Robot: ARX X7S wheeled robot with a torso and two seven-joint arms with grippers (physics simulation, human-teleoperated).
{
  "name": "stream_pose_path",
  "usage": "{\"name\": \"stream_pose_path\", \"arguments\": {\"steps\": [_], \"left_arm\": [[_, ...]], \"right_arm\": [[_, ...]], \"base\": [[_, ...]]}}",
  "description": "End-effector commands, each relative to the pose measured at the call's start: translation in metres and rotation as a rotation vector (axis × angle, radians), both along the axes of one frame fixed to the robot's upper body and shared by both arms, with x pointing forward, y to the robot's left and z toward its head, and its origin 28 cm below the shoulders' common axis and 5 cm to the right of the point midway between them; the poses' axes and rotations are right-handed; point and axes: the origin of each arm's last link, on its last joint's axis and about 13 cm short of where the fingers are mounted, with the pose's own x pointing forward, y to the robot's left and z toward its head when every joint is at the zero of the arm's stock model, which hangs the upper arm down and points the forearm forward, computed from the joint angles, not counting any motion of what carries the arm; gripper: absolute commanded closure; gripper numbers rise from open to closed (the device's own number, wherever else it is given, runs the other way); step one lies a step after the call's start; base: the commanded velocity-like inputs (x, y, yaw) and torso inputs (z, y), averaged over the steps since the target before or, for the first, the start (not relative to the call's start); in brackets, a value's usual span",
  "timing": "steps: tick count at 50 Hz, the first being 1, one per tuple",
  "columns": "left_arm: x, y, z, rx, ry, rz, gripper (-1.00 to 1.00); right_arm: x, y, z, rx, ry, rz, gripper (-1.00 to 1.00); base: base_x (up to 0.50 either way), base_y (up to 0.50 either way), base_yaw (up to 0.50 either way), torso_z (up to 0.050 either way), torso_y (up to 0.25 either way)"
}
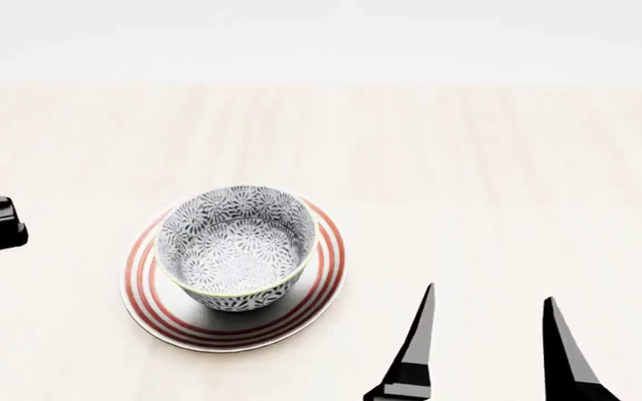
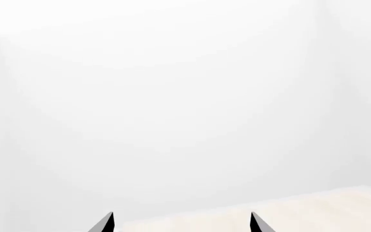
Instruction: Put the bowl on the plate.
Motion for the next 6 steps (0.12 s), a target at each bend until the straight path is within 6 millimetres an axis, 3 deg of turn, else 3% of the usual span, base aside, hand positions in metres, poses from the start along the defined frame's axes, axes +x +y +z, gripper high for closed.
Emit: {"name": "stream_pose_path", "arguments": {"steps": [1,2,6], "left_arm": [[-0.072,-0.015,-0.039,0.074,-0.166,-0.018,-1.00],[-0.067,-0.019,-0.030,0.034,-0.223,0.006,-1.00],[-0.090,-0.023,-0.044,0.083,-0.281,0.003,-1.00]], "right_arm": [[0.000,0.002,-0.001,-0.008,-0.002,0.000,-1.00],[0.000,0.002,-0.001,-0.008,-0.002,0.000,-1.00],[0.000,0.001,-0.001,-0.008,-0.007,-0.005,-1.00]], "base": [[0.00,0.00,0.00,0.000,0.000],[0.00,0.00,0.00,0.000,0.000],[0.00,0.00,0.00,0.000,0.000]]}}
